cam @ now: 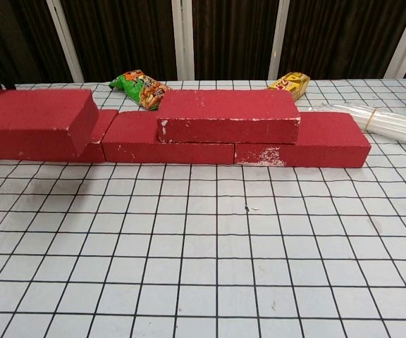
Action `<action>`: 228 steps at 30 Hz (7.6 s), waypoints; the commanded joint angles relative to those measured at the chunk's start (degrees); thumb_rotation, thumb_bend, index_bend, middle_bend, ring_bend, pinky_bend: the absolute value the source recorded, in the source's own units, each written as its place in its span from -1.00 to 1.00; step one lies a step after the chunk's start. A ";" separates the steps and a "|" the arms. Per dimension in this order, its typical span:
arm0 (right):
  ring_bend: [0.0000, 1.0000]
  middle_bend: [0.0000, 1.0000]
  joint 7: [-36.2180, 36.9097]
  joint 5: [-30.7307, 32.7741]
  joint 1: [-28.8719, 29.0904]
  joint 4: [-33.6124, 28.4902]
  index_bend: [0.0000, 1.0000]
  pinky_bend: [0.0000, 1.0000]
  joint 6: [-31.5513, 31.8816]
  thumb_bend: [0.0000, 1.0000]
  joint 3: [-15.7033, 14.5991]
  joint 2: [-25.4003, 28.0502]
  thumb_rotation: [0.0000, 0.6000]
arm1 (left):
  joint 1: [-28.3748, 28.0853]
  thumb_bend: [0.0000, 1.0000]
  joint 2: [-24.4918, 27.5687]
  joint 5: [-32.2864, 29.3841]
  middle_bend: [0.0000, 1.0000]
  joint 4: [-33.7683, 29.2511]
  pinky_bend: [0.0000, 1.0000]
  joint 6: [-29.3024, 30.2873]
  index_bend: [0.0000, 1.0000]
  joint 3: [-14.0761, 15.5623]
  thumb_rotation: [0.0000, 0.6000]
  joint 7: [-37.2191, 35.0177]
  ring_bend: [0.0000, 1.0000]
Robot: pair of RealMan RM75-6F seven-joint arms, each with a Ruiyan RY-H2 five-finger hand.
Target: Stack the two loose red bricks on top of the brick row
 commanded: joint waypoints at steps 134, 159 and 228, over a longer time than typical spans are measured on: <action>-1.00 -1.00 -5.96 10.28 0.80 0.39 -1.00 -1.00 0.51 -0.73 3.35 -1.90 1.00 | -26.04 -1.00 -25.34 -13.99 -0.90 37.22 -1.00 -12.60 -0.74 14.41 1.00 -9.68 -1.00; -1.00 -1.00 -6.09 10.80 0.92 0.26 -1.00 -1.00 0.53 -0.73 3.52 -2.10 1.00 | -26.61 -1.00 -23.71 -15.33 -0.87 34.23 -1.00 -11.99 -0.76 14.34 1.00 -7.79 -1.00; -1.00 -1.00 -6.66 11.96 1.42 -0.15 -1.00 -1.00 -0.25 -0.73 3.35 -2.57 1.00 | -9.70 -1.00 -13.76 5.51 -0.82 25.05 -1.00 -9.21 -0.76 15.76 1.00 -14.65 -1.00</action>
